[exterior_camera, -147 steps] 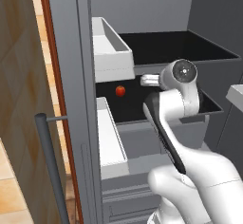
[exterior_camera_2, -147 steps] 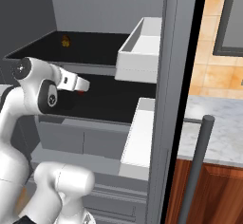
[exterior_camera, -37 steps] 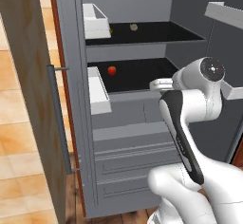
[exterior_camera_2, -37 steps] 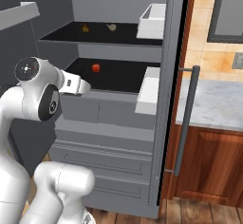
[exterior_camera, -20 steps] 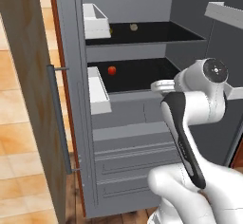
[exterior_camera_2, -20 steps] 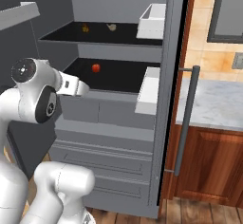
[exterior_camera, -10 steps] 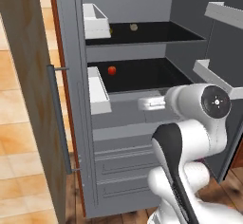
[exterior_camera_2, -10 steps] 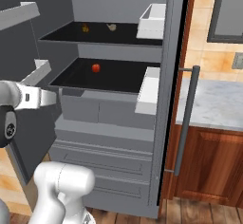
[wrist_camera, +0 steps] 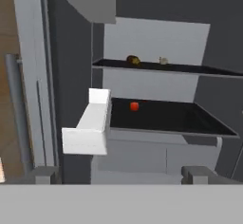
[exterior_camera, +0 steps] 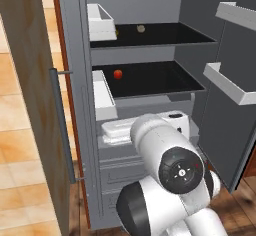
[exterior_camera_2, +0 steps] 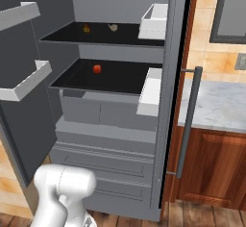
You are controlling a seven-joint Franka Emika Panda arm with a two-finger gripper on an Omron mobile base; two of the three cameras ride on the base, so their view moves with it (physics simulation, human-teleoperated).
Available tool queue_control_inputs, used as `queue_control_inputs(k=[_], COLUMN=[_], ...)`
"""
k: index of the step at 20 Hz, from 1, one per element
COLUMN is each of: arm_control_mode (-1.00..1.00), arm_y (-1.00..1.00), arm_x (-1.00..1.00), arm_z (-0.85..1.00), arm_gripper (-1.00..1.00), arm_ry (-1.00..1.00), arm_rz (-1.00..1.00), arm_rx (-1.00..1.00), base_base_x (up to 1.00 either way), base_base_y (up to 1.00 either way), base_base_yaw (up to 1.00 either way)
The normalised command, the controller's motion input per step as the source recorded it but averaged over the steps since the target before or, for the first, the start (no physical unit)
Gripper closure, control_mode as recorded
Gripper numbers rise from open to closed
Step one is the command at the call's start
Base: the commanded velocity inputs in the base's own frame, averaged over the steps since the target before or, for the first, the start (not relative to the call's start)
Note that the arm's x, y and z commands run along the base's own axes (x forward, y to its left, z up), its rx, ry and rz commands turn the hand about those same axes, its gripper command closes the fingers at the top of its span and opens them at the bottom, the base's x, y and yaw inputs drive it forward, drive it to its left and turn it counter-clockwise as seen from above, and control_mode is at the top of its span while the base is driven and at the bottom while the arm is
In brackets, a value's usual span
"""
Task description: Place the garlic in the correct fridge rack based on whether it is a fruit or vegetable. Finally, close the fridge door.
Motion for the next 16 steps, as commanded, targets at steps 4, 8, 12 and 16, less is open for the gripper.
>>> queue_control_inputs(k=[4,8,12,16], arm_control_mode=[-1.0,-1.0,-1.0,-1.0], arm_y=[1.0,1.0,0.72,0.49], arm_x=[-0.04,0.18,0.75,0.48], arm_z=[-0.33,-0.41,-0.21,-0.09], arm_gripper=[-1.0,-1.0,-1.0,-1.0], arm_ry=[-0.23,-0.17,-0.1,-0.09], arm_rz=[0.0,-0.1,-0.28,-0.23], arm_rx=[0.0,0.0,0.0,0.0], base_base_x=[0.0,0.0,0.0,0.0], base_base_y=[0.0,0.0,0.0,0.0], base_base_yaw=[0.0,0.0,0.0,0.0])
